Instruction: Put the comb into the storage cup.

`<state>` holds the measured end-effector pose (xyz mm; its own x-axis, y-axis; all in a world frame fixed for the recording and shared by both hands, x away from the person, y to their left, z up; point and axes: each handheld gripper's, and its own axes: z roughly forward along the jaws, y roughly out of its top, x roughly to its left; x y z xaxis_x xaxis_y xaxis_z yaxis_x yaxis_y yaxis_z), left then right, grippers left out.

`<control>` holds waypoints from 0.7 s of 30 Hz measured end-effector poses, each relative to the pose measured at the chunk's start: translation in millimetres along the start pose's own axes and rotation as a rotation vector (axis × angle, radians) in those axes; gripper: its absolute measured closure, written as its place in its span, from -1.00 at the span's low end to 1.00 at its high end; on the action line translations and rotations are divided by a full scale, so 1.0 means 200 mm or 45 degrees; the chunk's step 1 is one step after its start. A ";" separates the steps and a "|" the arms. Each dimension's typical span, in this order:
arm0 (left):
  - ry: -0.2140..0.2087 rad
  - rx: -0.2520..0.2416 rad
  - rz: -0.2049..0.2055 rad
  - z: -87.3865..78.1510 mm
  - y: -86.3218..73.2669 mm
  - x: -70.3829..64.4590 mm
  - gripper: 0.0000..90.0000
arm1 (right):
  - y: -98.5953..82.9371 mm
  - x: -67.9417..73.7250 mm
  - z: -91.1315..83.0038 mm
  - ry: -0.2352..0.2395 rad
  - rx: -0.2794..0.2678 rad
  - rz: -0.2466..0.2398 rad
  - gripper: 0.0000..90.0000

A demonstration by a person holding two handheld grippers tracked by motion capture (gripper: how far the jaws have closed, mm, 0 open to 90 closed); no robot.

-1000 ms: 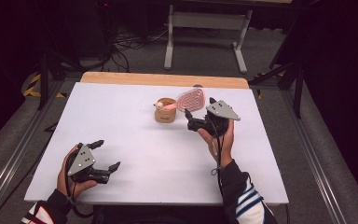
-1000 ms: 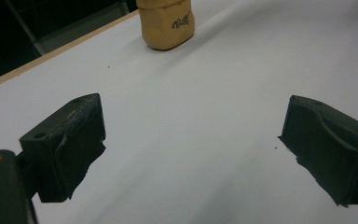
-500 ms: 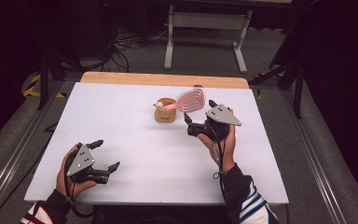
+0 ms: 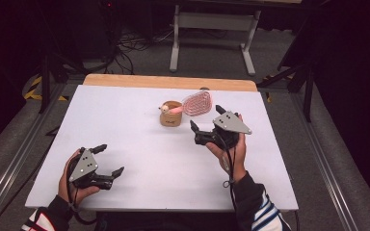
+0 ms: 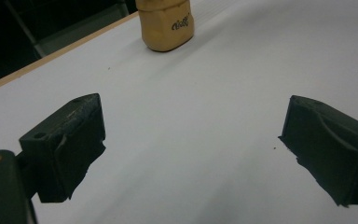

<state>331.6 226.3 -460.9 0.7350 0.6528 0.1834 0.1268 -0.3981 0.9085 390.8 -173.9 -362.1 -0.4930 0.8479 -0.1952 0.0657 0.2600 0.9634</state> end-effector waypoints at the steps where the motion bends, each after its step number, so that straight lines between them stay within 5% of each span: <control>1: 0.000 0.000 0.000 0.00 0.00 0.00 -0.84 | 0.00 0.00 0.00 0.005 -0.001 0.000 -0.86; 21: -0.001 0.004 0.000 0.00 0.00 0.00 -0.85 | -0.02 0.01 -0.07 0.013 -0.029 -0.041 -0.85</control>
<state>331.8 226.7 -460.9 0.7357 0.6521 0.1831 0.1286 -0.4000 0.9075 377.4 -179.6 -362.9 -0.5034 0.8344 -0.2243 0.0298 0.2761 0.9607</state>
